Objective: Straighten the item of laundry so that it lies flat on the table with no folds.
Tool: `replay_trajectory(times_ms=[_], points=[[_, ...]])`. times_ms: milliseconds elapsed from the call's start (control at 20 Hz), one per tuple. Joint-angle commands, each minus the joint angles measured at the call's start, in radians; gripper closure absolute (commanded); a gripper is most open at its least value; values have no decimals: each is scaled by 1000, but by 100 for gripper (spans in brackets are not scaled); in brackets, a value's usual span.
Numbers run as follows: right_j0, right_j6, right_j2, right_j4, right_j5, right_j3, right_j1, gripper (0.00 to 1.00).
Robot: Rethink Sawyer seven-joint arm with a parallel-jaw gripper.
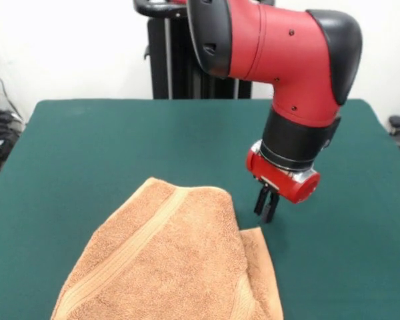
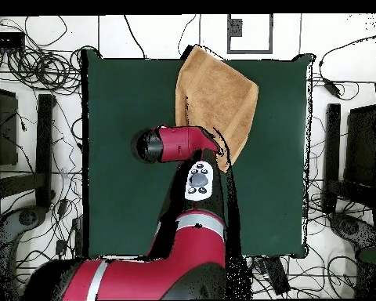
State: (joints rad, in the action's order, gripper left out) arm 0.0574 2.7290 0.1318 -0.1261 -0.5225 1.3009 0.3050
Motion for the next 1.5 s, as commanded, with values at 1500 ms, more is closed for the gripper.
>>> replay_trajectory(times_ms=[1500], points=[[-198, -254, -332, -292, -137, 8, 69, 100]])
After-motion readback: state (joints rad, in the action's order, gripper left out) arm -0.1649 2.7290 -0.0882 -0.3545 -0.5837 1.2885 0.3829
